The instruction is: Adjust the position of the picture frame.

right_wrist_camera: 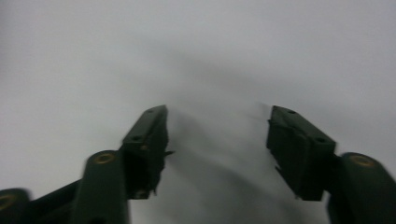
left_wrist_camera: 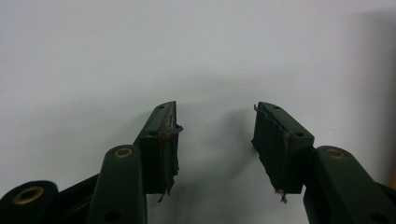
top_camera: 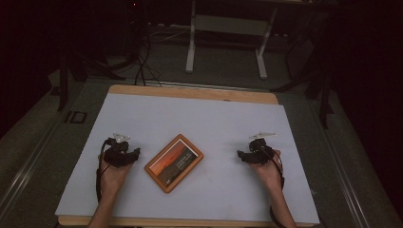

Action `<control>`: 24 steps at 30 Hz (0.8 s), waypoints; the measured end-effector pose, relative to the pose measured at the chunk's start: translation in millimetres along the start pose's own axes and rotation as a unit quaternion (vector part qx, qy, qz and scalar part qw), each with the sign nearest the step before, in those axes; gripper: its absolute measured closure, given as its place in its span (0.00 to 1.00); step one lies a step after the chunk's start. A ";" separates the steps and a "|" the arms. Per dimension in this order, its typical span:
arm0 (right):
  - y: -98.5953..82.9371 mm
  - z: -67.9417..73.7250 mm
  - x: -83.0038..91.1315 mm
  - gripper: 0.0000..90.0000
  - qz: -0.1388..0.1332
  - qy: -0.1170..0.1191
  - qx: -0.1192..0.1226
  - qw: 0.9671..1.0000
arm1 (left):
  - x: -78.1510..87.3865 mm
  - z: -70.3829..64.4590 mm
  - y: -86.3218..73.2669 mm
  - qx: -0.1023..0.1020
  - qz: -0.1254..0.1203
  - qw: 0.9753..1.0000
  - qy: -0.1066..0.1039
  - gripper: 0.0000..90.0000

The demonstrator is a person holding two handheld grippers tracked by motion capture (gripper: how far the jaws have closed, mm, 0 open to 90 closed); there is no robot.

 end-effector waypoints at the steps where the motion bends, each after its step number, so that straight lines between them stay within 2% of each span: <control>1: 2.8 4.3 1.2 0.48 -0.008 0.012 0.001 1.000 | 2.3 -0.3 1.5 0.002 -0.007 1.000 -0.016 0.55; 2: 3.8 6.0 1.5 0.48 -0.010 0.014 0.004 1.000 | 3.0 -0.1 1.9 0.008 -0.009 0.999 -0.033 0.55; 3: 3.8 6.0 1.5 0.48 -0.010 0.014 0.004 1.000 | 3.0 -0.1 1.9 0.008 -0.009 0.999 -0.033 0.55; 4: 5.0 8.7 1.8 0.48 -0.011 0.015 0.012 1.000 | 3.4 0.4 1.8 0.018 -0.011 0.998 -0.055 0.55; 5: 6.2 11.4 2.5 0.48 -0.010 0.016 0.018 1.000 | 4.8 1.0 1.2 0.029 -0.011 0.995 -0.090 0.55; 6: 8.6 15.7 4.1 0.49 -0.014 0.018 0.029 0.999 | 4.8 1.0 1.2 0.029 -0.011 0.995 -0.090 0.56; 7: 10.4 18.5 5.4 0.51 -0.017 0.023 0.035 0.999 | 8.1 -0.5 0.5 0.022 -0.018 0.995 -0.101 0.56; 10: 13.7 23.8 7.3 0.53 -0.024 0.034 0.044 0.998 | 14.0 -2.2 1.0 0.012 -0.026 0.993 -0.116 0.57; 13: 16.0 29.3 8.1 0.56 -0.027 0.047 0.057 0.997 | 20.3 -3.3 2.3 0.026 -0.029 0.990 -0.139 0.57; 18: 21.0 39.9 9.2 0.59 -0.038 0.070 0.070 0.994 | 29.5 -8.1 3.1 0.010 -0.037 0.989 -0.145 0.58; 24: 26.2 53.7 9.6 0.61 -0.048 0.089 0.083 0.991 | 33.0 -9.1 2.3 0.006 -0.037 0.987 -0.155 0.58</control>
Point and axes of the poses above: each handheld gripper's, and its own axes: x roughly backward along the jaws, y roughly out of its top, z roughly to its left, the point moved 2 cm from there along -x, roughly forward along the jaws, and after that the axes turned 8 degrees about y, right-handed, at the moved point
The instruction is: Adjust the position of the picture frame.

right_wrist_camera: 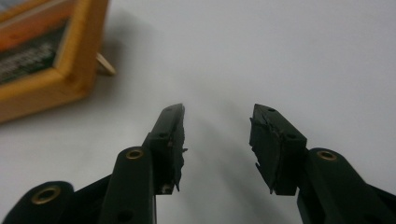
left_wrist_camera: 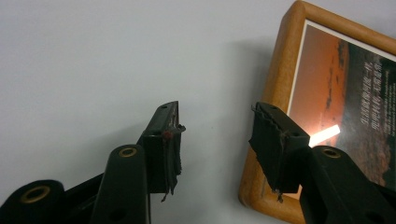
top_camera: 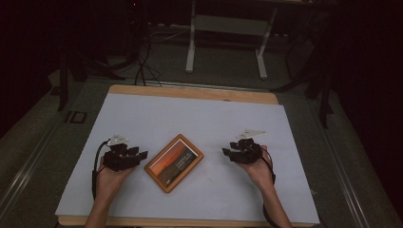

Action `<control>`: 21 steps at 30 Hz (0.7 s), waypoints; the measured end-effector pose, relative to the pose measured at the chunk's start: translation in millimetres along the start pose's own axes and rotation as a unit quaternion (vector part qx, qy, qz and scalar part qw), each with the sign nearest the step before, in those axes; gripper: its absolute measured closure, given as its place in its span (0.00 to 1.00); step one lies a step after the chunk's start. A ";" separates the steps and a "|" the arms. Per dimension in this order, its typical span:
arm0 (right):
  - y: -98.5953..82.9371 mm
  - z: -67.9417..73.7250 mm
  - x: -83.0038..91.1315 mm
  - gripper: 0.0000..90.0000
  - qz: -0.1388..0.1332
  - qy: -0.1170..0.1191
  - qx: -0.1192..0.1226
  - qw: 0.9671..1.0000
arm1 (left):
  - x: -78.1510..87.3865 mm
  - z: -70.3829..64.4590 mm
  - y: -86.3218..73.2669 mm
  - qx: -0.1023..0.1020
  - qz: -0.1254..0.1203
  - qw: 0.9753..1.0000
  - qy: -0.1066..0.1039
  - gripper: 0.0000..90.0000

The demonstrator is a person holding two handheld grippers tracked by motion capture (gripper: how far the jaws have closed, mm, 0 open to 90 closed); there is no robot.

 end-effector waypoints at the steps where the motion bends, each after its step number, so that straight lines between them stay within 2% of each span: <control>1: 1.0 2.0 -0.5 0.61 -0.002 0.005 0.000 1.000 | 0.6 -0.5 -0.1 -0.002 0.000 1.000 0.000 0.58; 6: 5.3 12.9 -4.9 0.61 -0.006 0.022 0.003 1.000 | 2.8 -4.1 -0.2 -0.011 -0.003 1.000 -0.007 0.57; 12: 9.0 26.6 -11.0 0.57 -0.005 0.061 -0.001 0.998 | -0.9 -10.8 -0.2 -0.031 0.004 0.999 -0.019 0.55; 17: 14.7 38.0 -14.5 0.50 -0.004 0.087 -0.002 0.996 | -4.1 -15.8 0.2 -0.045 0.008 0.998 -0.031 0.53; 21: 15.5 46.0 -19.3 0.44 0.002 0.098 -0.008 0.995 | -7.0 -16.9 0.7 -0.052 0.010 0.998 -0.039 0.51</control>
Point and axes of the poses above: each handheld gripper's, and its own axes: x roughly backward along the jaws, y roughly out of its top, z roughly to its left, the point moved 2 cm from there along -x, roughly forward along the jaws, and after that the axes turned 8 degrees about y, right-handed, at the moved point
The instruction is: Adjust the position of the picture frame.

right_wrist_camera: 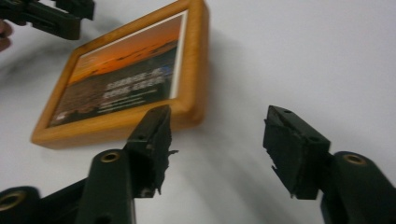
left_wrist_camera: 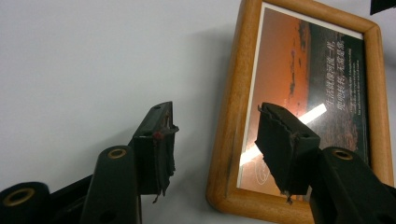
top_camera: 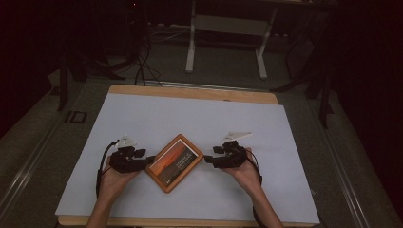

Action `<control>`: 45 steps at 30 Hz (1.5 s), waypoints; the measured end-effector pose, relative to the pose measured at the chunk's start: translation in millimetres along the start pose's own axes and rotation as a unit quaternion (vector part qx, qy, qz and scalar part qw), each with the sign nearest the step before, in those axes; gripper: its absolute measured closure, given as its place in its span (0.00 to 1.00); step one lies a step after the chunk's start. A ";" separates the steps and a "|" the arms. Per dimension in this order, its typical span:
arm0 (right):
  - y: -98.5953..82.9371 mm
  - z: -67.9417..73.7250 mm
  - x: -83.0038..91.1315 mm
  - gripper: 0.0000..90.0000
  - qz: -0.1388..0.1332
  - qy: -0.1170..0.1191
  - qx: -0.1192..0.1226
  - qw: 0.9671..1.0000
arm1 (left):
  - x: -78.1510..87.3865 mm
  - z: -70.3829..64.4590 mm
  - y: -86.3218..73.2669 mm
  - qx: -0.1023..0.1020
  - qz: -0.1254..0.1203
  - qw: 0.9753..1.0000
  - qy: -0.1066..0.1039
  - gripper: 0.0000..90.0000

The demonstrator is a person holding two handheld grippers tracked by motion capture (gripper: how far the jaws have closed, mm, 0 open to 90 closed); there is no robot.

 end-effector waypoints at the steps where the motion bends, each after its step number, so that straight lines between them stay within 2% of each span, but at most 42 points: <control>1: -0.3 1.6 -1.9 0.43 0.001 0.005 -0.003 1.000 | -1.0 -0.2 0.3 -0.001 0.001 1.000 -0.002 0.51; 10: -4.1 14.6 -20.6 0.31 0.019 0.023 -0.022 0.999 | -12.7 3.5 2.9 -0.006 0.007 0.999 -0.031 0.43; 15: -9.1 18.4 -31.7 0.29 0.033 0.030 -0.035 0.998 | -21.2 3.3 3.2 -0.010 0.013 0.999 -0.047 0.44; 20: -12.2 22.8 -39.6 0.30 0.035 0.053 -0.053 0.997 | -27.4 1.2 3.1 -0.018 0.021 0.998 -0.059 0.44; 24: -12.0 27.2 -45.3 0.30 0.035 0.065 -0.065 0.995 | -29.8 0.9 3.6 -0.013 0.017 0.997 -0.070 0.44; 27: -12.2 29.2 -50.3 0.30 0.032 0.070 -0.072 0.994 | -32.8 0.9 3.9 -0.005 0.020 0.996 -0.089 0.44; 30: -12.8 26.8 -50.7 0.31 0.017 0.081 -0.097 0.992 | -36.7 1.5 3.7 0.005 0.023 0.993 -0.115 0.44; 34: -11.5 26.9 -50.5 0.32 0.014 0.079 -0.106 0.991 | -40.3 -1.2 3.9 0.010 0.031 0.990 -0.139 0.45; 38: -10.9 25.4 -50.7 0.37 0.011 0.082 -0.116 0.990 | -40.2 -2.6 5.8 0.011 0.039 0.990 -0.132 0.43; 40: -11.5 24.0 -49.8 0.48 0.006 0.090 -0.123 0.988 | -38.7 -1.1 6.5 0.016 0.043 0.991 -0.124 0.44; 42: -10.8 23.6 -49.8 0.49 0.004 0.089 -0.126 0.988 | -37.8 -0.2 6.3 0.019 0.045 0.991 -0.123 0.45; 45: -10.1 22.4 -51.2 0.46 -0.001 0.093 -0.142 0.986 | -37.2 -1.7 6.5 0.016 0.045 0.991 -0.122 0.46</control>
Point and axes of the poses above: each handheld gripper's, and its own axes: x roughly backward along the jaws, y roughly out of its top, z roughly to its left, the point moved 2 cm from there along -x, roughly forward along the jaws, and after that the axes turned 8 degrees about y, right-handed, at the moved point
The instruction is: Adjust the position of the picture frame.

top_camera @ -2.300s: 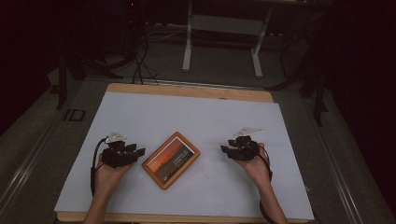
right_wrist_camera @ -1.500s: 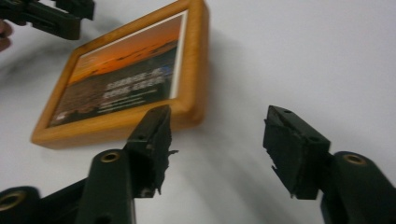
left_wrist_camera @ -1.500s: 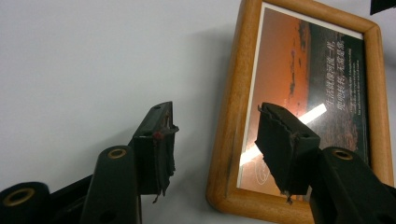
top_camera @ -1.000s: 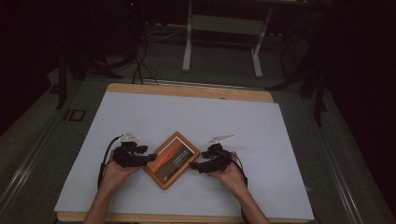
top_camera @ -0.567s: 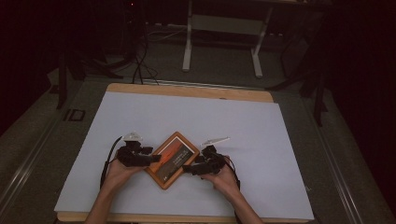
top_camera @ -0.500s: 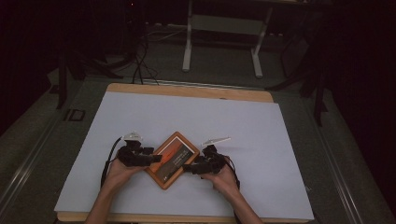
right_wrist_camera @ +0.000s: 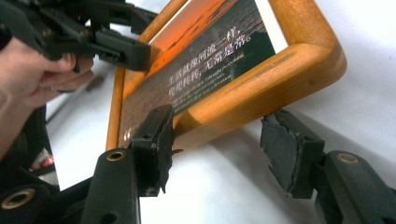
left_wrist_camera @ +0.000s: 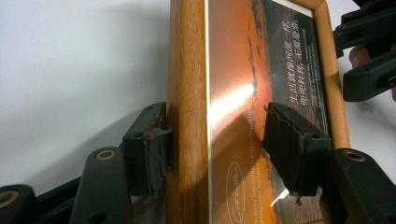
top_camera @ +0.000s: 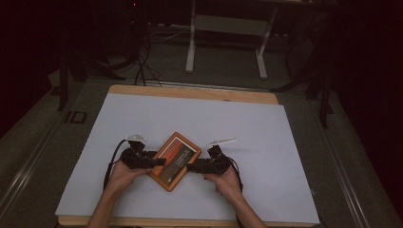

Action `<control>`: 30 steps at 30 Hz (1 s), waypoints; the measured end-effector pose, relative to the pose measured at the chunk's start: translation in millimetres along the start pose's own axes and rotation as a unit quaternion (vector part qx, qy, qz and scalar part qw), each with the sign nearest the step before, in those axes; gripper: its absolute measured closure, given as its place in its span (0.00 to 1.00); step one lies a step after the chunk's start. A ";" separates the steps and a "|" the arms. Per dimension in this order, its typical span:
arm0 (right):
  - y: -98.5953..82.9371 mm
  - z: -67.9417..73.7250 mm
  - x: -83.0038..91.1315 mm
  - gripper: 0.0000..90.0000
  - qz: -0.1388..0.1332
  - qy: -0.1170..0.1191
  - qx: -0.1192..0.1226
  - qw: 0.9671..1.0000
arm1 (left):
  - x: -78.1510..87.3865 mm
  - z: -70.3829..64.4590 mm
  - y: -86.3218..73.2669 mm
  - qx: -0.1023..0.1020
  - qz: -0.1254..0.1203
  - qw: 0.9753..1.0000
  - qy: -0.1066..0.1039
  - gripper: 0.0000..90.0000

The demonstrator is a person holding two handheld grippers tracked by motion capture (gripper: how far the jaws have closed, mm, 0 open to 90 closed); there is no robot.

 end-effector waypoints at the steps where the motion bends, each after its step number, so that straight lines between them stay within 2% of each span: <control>1: -0.1 0.2 -1.6 0.44 0.000 0.002 -0.004 1.000 | -0.1 -0.7 0.0 -0.001 0.000 1.000 -0.002 0.47; 3: -0.5 1.4 -6.7 0.40 0.001 0.002 -0.009 1.000 | -0.4 -2.7 0.0 -0.001 0.001 1.000 -0.001 0.47; 7: -0.6 0.3 -12.7 0.43 0.000 -0.006 -0.023 1.000 | -0.4 -5.9 -0.1 -0.004 0.003 1.000 -0.007 0.49; 9: -0.5 -1.2 -10.8 0.48 -0.012 0.007 -0.031 0.999 | 1.6 -7.0 1.0 -0.002 -0.004 1.000 -0.008 0.51; 12: 3.2 -0.8 -1.7 0.58 -0.038 0.023 -0.034 0.998 | 7.4 -8.3 2.5 -0.001 -0.024 1.000 -0.019 0.58; 15: 9.2 0.3 9.5 0.67 -0.065 0.052 -0.037 0.996 | 13.1 -12.2 4.2 -0.007 -0.042 0.999 -0.022 0.64; 16: 10.8 0.3 12.9 0.69 -0.073 0.063 -0.040 0.995 | 14.6 -13.3 4.8 -0.005 -0.047 0.999 -0.022 0.67; 18: 13.4 1.2 17.4 0.71 -0.079 0.065 -0.039 0.994 | 16.4 -15.6 5.9 -0.004 -0.058 0.998 -0.024 0.72; 21: 15.4 -1.4 23.3 0.74 -0.092 0.089 -0.044 0.991 | 17.7 -18.0 7.1 -0.009 -0.065 0.997 -0.030 0.74; 24: 17.5 -2.6 27.1 0.75 -0.097 0.113 -0.044 0.988 | 17.2 -19.4 8.5 -0.009 -0.077 0.996 -0.035 0.69; 27: 19.4 2.4 27.8 0.76 -0.095 0.119 -0.025 0.988 | 16.7 -17.6 9.3 0.000 -0.087 0.995 -0.041 0.55; 30: 21.1 7.8 28.4 0.76 -0.094 0.116 -0.003 0.989 | 10.5 -16.3 6.7 0.005 -0.062 0.995 -0.075 0.47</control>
Point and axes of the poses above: each handheld gripper's, and its own axes: x roughly backward along the jaws, y roughly out of its top, z roughly to its left, the point moved 2 cm from there along -x, roughly forward along the jaws, and after that the axes turned 8 degrees about y, right-handed, at the moved point
